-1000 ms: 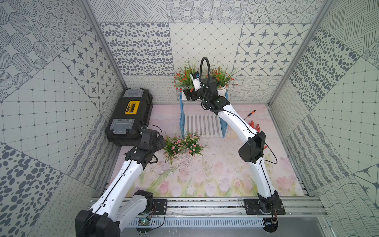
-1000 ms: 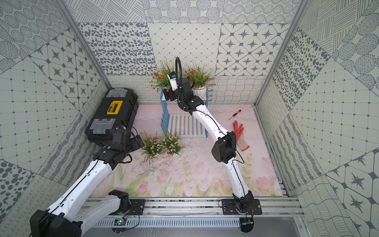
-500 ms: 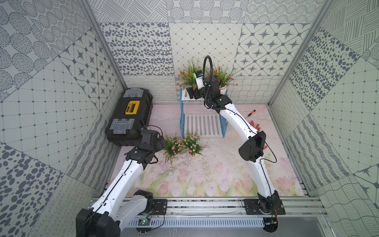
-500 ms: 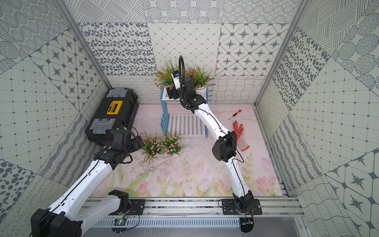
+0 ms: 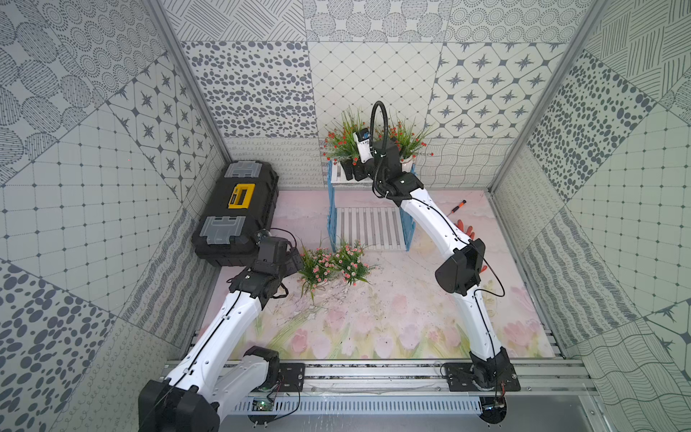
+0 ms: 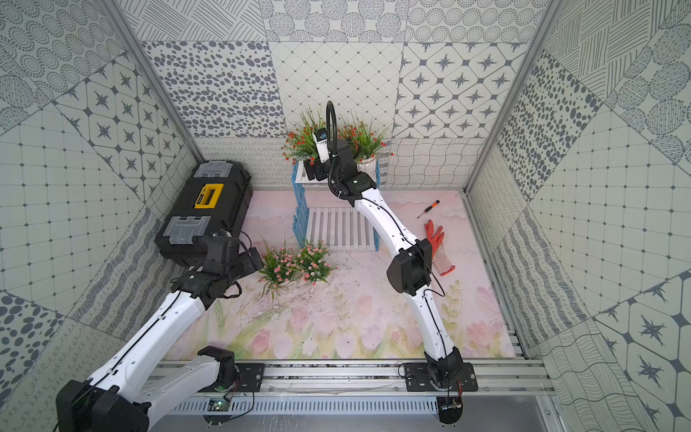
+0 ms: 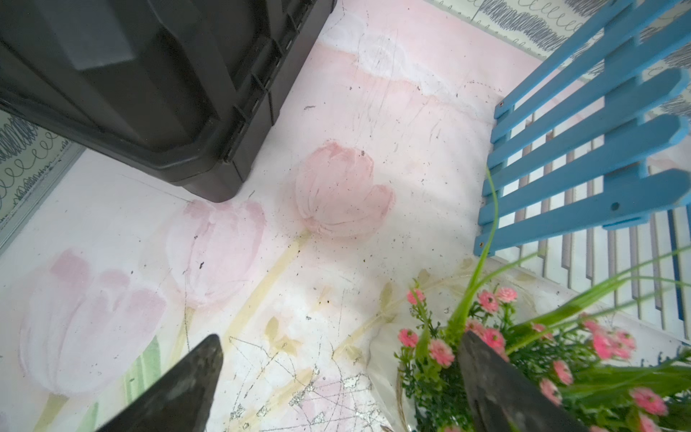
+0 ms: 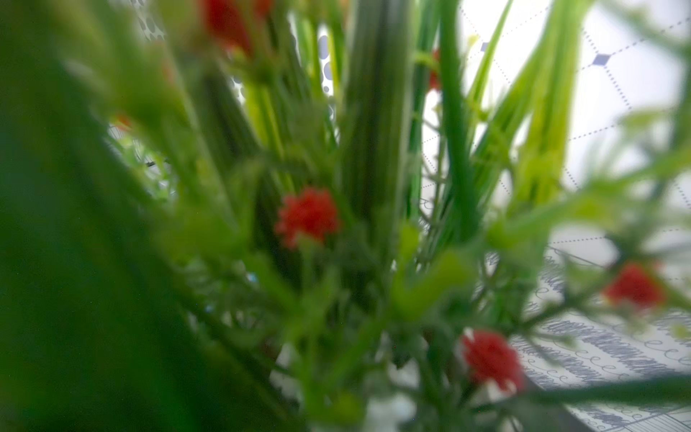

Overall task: Place the baby's breath potted plants on the rack by color
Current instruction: Place the baby's breath potted plant on the rack.

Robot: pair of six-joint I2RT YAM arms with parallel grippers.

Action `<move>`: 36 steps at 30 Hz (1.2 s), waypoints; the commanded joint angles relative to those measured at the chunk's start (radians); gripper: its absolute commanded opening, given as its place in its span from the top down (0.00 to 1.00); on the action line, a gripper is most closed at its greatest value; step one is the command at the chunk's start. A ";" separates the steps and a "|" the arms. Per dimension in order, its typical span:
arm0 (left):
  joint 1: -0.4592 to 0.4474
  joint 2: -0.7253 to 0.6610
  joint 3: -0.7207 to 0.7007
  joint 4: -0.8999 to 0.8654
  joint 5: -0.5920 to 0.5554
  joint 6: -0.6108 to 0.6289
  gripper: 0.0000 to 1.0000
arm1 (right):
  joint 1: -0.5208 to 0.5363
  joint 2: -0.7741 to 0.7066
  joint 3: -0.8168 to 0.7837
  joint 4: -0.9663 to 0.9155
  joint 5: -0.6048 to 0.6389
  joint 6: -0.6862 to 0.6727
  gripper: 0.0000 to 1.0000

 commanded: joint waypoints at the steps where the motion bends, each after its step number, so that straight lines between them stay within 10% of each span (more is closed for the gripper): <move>1: 0.001 0.002 0.005 0.030 -0.010 0.001 0.02 | 0.001 -0.030 0.016 0.076 0.009 -0.028 0.02; 12: 0.000 0.007 0.014 0.029 -0.007 0.016 0.02 | 0.009 -0.145 -0.141 0.143 0.011 -0.026 0.02; 36: 0.002 0.015 0.079 -0.020 -0.001 0.086 0.02 | 0.084 -0.944 -1.390 0.712 0.102 0.035 0.02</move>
